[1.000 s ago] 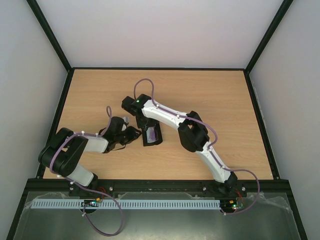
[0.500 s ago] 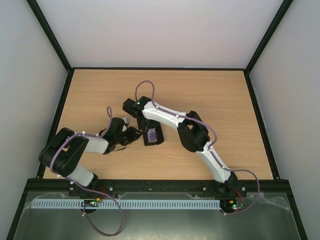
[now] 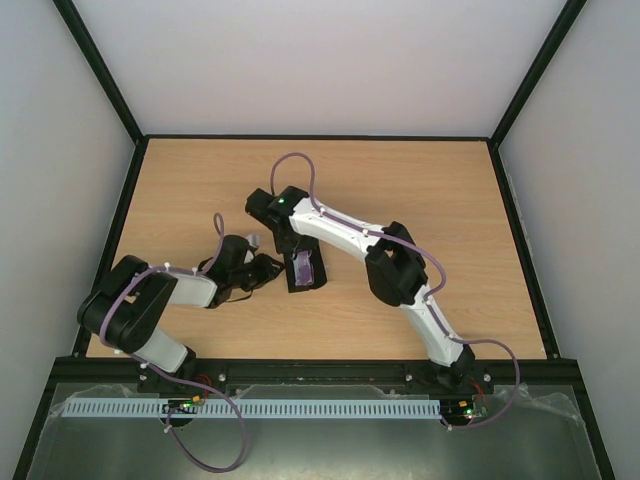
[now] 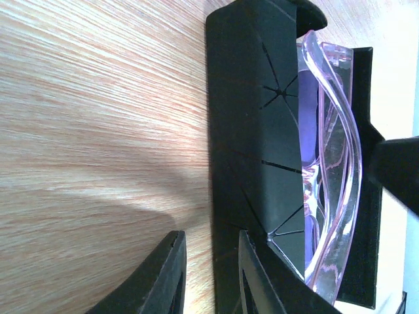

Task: Organize the sunglasses
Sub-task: Place the sunglasses in the sunglasses case.

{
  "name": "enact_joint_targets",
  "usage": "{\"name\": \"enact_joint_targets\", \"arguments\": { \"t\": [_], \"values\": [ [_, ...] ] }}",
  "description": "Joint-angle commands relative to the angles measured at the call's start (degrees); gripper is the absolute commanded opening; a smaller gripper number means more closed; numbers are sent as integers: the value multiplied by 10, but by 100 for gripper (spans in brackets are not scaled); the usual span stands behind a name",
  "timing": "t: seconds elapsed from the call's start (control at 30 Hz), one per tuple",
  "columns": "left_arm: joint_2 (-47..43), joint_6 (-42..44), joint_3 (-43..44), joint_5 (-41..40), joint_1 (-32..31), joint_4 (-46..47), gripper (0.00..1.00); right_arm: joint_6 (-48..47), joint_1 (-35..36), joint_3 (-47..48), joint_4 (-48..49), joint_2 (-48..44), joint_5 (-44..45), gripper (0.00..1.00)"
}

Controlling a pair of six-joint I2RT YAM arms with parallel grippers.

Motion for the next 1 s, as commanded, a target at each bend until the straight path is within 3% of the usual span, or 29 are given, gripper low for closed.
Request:
{"name": "enact_joint_targets", "arguments": {
  "t": [0.0, 0.17, 0.23, 0.67, 0.97],
  "values": [
    [-11, 6, 2, -18, -2, -33, 25, -9, 2, 16, -6, -44, 20, 33],
    [-41, 14, 2, -34, 5, -66, 25, -18, 1, -8, -2, -44, 49, 15],
    [-50, 20, 3, -42, 10, -81, 25, -21, 1, -21, 0, -42, 57, 12],
    [7, 29, 36, -49, 18, -81, 25, -42, -7, -38, 23, -16, 52, 20],
    [42, 27, 59, -49, 14, -77, 24, -66, -7, -37, 27, 9, 33, 20]
  ]
}}
